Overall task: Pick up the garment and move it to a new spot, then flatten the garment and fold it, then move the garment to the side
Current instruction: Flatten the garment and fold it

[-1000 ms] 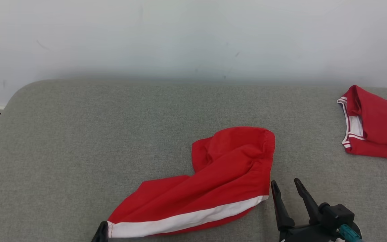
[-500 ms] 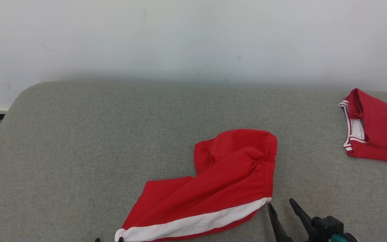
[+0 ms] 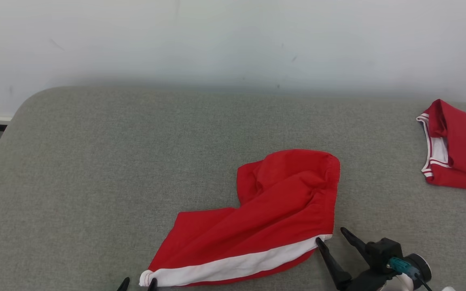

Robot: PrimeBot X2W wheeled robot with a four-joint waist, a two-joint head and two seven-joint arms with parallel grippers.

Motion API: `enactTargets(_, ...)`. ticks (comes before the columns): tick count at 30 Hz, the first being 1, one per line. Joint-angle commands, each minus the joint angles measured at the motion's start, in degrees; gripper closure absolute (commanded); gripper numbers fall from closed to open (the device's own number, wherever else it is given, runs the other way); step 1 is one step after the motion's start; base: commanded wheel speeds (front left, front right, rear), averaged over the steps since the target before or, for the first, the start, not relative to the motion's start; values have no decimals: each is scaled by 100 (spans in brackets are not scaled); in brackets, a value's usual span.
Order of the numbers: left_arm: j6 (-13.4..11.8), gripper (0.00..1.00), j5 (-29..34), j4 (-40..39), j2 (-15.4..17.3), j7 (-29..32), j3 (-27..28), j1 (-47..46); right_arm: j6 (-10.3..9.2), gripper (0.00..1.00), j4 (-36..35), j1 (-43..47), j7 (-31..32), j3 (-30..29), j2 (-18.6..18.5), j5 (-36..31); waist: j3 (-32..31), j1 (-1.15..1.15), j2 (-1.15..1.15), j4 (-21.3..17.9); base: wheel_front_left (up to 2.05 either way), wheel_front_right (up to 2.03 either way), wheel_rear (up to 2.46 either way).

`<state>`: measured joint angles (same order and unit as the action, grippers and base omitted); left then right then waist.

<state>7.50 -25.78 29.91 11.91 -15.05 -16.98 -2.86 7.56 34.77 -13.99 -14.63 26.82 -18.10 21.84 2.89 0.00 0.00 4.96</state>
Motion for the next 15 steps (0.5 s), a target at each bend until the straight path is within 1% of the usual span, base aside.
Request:
enactTargets(1,-8,0,-115,69,58,-13,-80,-98,-13,0,60,-109,-3,152,-53,90,48,0,0,34,0,0,0)
enactTargets(7,-8,0,-476,335,139,-13,-544,-414,-13,0,356,-457,51,804,-243,537,128,0,0,153,0,0,0)
enactTargets(8,-8,37,-525,373,137,-13,-606,-464,-13,96,373,-483,56,922,-267,613,137,0,0,177,0,0,0)
enactTargets(9,-8,88,-581,384,141,-13,-654,-525,-13,100,380,-534,39,984,-308,692,148,0,0,200,0,0,0)
enactTargets(10,-8,100,-640,391,146,-13,-690,-575,-13,100,390,-574,20,1043,-352,770,153,0,0,215,0,0,0)
enactTargets(15,-8,100,-805,317,166,-13,-714,-585,-13,100,221,-589,-34,1426,-600,952,80,0,0,219,0,0,0)
